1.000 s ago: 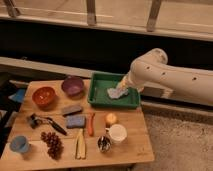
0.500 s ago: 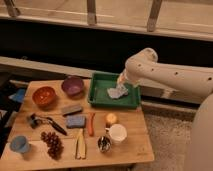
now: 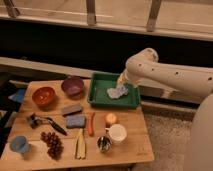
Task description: Place towel in plastic cup
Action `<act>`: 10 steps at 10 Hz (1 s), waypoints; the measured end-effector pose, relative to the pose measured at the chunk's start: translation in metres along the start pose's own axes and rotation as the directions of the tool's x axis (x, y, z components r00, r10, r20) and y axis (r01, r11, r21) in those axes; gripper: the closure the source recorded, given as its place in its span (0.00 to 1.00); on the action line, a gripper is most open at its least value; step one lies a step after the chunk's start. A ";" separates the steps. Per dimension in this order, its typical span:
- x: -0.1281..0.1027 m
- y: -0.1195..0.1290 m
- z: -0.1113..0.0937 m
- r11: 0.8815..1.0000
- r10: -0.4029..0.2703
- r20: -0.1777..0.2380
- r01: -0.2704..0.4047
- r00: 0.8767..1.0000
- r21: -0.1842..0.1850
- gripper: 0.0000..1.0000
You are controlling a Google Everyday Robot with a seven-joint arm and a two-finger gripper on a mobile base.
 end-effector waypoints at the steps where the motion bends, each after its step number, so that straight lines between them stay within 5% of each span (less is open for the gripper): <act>1: -0.002 0.002 0.011 1.000 0.011 -0.007 -0.011 1.000 -0.020 0.35; 4: -0.008 0.033 0.060 0.998 0.003 -0.027 -0.004 1.000 -0.056 0.35; 10: -0.006 0.015 0.126 1.000 0.023 -0.085 -0.022 0.996 0.011 0.35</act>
